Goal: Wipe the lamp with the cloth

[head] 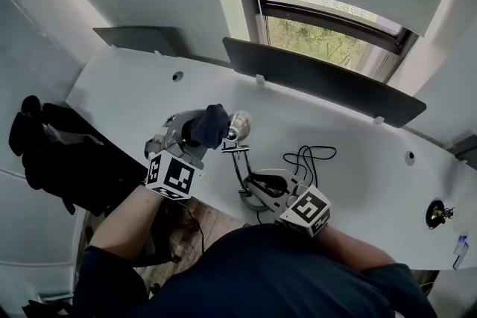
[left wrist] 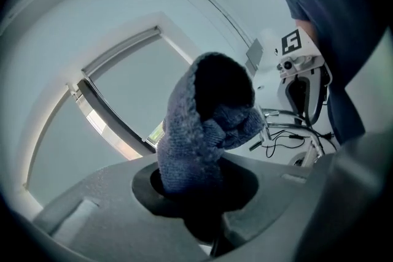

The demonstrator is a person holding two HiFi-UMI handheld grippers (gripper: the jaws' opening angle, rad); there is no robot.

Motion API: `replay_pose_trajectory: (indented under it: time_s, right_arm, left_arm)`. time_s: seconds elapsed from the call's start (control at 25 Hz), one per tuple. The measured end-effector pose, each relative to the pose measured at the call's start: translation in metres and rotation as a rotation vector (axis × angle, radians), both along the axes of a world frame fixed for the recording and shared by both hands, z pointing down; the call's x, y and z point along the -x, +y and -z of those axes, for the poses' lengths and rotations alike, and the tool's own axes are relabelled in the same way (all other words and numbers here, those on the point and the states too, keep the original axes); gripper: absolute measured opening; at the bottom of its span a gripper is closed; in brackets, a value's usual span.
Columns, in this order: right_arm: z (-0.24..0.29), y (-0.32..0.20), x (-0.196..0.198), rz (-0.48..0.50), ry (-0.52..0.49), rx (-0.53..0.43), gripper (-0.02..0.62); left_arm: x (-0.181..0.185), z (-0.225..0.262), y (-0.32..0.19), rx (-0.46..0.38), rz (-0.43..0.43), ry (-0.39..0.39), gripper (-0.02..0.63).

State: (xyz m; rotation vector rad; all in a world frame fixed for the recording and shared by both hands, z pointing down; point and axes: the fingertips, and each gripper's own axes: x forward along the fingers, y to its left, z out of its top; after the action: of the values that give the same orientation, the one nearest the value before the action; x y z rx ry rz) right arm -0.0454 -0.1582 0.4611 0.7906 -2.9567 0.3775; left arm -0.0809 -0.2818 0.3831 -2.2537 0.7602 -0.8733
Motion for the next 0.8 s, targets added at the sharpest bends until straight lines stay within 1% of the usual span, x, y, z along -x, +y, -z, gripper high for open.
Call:
replay_pose_trajectory:
  time_s: [0.16, 0.28, 0.4, 0.6, 0.8]
  right_arm:
    - [0.000, 0.001, 0.001, 0.014, -0.004, 0.001, 0.049]
    - [0.000, 0.001, 0.001, 0.021, -0.005, 0.000, 0.049]
    - [-0.002, 0.001, 0.001, 0.025, -0.005, -0.004, 0.049]
    - [-0.001, 0.001, 0.002, 0.027, -0.005, -0.006, 0.049]
    - [-0.003, 0.000, 0.002, 0.028, -0.003, -0.006, 0.049]
  left_arm:
    - [-0.001, -0.001, -0.012, -0.010, -0.005, -0.044, 0.080]
    - [-0.004, 0.001, -0.019, -0.040, -0.013, -0.083, 0.080]
    - [-0.010, 0.006, -0.022, -0.105, -0.041, -0.137, 0.080]
    - [-0.022, 0.024, -0.019, -0.226, -0.113, -0.218, 0.080]
    - [-0.032, 0.027, -0.019, -0.308, -0.172, -0.280, 0.080]
